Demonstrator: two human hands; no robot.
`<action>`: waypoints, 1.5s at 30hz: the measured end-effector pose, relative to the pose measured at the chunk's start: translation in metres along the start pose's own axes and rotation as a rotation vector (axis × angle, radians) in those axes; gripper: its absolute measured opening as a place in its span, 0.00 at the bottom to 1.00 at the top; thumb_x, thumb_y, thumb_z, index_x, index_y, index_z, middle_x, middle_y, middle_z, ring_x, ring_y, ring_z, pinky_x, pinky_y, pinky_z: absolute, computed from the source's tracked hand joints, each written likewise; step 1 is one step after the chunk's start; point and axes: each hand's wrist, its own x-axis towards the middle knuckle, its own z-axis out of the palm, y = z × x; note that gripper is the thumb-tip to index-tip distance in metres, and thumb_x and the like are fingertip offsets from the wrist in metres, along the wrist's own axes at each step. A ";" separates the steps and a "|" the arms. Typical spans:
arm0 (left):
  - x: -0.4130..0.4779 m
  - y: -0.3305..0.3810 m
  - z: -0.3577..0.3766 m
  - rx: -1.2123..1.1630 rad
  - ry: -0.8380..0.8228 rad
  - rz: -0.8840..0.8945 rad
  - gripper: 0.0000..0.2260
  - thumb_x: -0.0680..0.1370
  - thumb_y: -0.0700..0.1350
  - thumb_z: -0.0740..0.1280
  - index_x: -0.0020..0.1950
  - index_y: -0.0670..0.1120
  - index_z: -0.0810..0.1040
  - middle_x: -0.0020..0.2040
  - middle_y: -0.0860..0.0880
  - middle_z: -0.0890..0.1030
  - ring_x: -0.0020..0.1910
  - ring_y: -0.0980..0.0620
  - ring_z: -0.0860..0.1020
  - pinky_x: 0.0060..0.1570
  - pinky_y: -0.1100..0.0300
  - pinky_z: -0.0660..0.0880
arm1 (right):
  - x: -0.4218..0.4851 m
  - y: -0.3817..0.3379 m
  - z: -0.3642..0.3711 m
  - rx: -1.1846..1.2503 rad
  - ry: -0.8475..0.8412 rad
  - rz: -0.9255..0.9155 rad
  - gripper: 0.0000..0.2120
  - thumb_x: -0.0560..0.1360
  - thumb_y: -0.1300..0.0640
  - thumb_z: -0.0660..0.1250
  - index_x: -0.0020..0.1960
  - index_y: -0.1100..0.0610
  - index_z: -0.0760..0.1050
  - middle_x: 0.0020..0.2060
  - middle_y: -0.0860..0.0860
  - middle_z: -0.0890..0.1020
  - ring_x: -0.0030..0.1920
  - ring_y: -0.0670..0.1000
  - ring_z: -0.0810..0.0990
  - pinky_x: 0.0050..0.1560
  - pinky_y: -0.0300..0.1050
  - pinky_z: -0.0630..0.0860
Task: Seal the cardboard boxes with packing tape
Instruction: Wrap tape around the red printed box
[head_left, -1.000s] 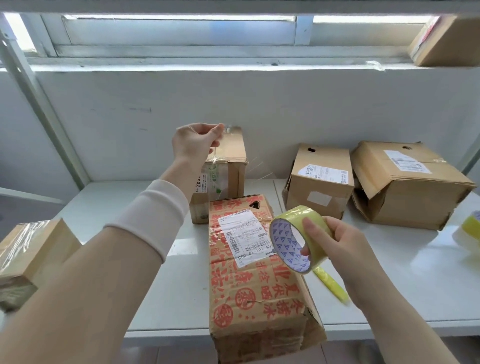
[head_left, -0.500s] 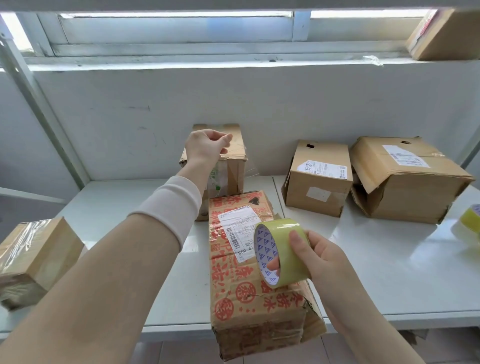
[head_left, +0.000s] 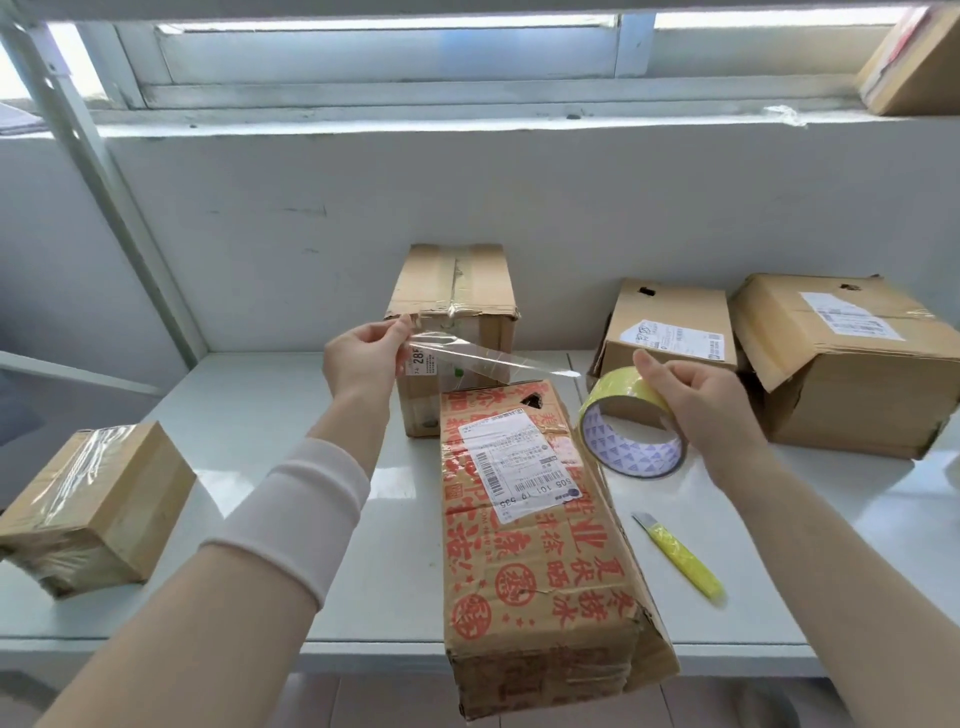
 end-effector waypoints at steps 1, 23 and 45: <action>-0.001 -0.004 -0.002 -0.003 0.008 -0.006 0.05 0.75 0.45 0.72 0.40 0.47 0.80 0.33 0.52 0.79 0.31 0.57 0.74 0.34 0.67 0.74 | 0.007 0.002 0.000 -0.004 -0.004 0.000 0.20 0.74 0.47 0.67 0.31 0.62 0.75 0.26 0.52 0.73 0.31 0.51 0.70 0.38 0.46 0.67; 0.012 -0.035 0.091 0.577 -0.443 0.095 0.08 0.73 0.51 0.73 0.47 0.48 0.84 0.38 0.53 0.81 0.37 0.61 0.75 0.35 0.67 0.70 | -0.099 -0.050 0.018 0.216 -0.404 0.226 0.07 0.76 0.56 0.63 0.54 0.51 0.71 0.37 0.48 0.85 0.40 0.47 0.83 0.38 0.43 0.80; 0.029 -0.065 0.107 0.874 -0.416 0.091 0.12 0.71 0.59 0.72 0.45 0.52 0.84 0.39 0.52 0.81 0.43 0.51 0.80 0.41 0.61 0.74 | -0.091 -0.022 0.030 0.297 -0.373 0.288 0.06 0.77 0.57 0.60 0.54 0.52 0.72 0.36 0.47 0.85 0.36 0.43 0.81 0.36 0.40 0.76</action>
